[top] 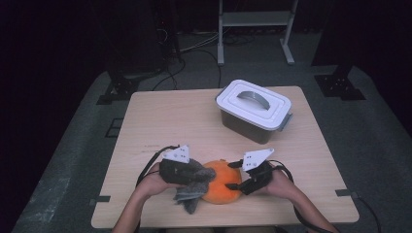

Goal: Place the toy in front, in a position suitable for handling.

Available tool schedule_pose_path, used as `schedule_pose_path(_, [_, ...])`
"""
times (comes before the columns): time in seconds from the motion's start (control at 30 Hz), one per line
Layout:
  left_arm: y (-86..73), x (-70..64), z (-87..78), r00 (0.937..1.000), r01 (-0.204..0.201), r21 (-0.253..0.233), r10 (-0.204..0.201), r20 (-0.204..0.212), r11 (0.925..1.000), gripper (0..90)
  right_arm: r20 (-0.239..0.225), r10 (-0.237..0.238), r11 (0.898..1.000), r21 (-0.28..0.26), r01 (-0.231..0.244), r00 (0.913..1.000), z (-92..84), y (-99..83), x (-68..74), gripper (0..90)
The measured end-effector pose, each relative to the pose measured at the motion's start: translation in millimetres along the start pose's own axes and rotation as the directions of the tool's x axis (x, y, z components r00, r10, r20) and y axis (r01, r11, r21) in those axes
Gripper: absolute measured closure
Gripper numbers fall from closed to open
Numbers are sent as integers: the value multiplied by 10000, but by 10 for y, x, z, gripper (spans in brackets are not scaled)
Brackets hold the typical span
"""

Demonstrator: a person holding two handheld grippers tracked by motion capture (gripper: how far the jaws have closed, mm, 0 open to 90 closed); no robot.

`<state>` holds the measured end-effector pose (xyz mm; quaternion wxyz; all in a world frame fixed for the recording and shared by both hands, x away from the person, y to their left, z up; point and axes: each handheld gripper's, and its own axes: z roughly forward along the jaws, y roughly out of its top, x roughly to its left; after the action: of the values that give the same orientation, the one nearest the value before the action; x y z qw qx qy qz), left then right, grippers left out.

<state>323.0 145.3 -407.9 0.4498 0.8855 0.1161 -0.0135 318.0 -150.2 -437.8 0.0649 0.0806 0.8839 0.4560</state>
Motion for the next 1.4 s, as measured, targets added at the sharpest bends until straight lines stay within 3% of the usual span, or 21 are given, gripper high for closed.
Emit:
schedule_pose_path(0.13, [-243,52,-123,9966,774,-255,-780,-250,9967,758,34,145,9999,-32,-145,9999,-38,-63,-2,294])
schedule_pose_path(0.23, [-286,39,-126,9960,865,-255,-870,-202,9959,761,13,203,9998,-88,-203,9998,-37,-72,-6,292])
schedule_pose_path(0.37, [-215,18,-129,9978,631,-135,-633,-172,9979,762,103,127,9999,70,-128,9999,-22,-30,12,285])
schedule_pose_path(0.53, [39,-19,-61,9993,245,-681,-226,286,9974,761,303,93,9994,340,-104,9995,48,73,58,282])
schedule_pose_path(0.63, [162,-24,40,9998,-190,-36,191,66,9998,760,375,-109,9990,426,93,9992,69,101,83,280])
schedule_pose_path(0.77, [92,33,46,9999,101,-77,-101,83,9999,759,294,16,9996,298,-25,9996,39,39,64,290])
schedule_pose_path(0.87, [-82,64,-59,9962,807,-330,-817,-301,9962,759,173,192,9990,408,-199,9997,30,18,41,295])
schedule_pose_path(1.07, [-165,45,-125,9946,936,-160,-942,-437,9955,759,175,16,9990,444,-23,9998,40,30,47,293])
schedule_pose_path(1.13, [-137,41,-95,9964,756,38,-754,-374,9971,759,342,-415,9960,800,386,9986,77,108,88,290])
schedule_pose_path(1.23, [-76,29,-82,9977,586,104,-582,-357,9982,759,447,-664,9928,1032,615,9968,95,141,111,288])
schedule_pose_path(1.4, [154,-30,13,10000,11,-180,-11,-13,9998,755,378,-406,9960,810,374,9985,83,103,85,284])
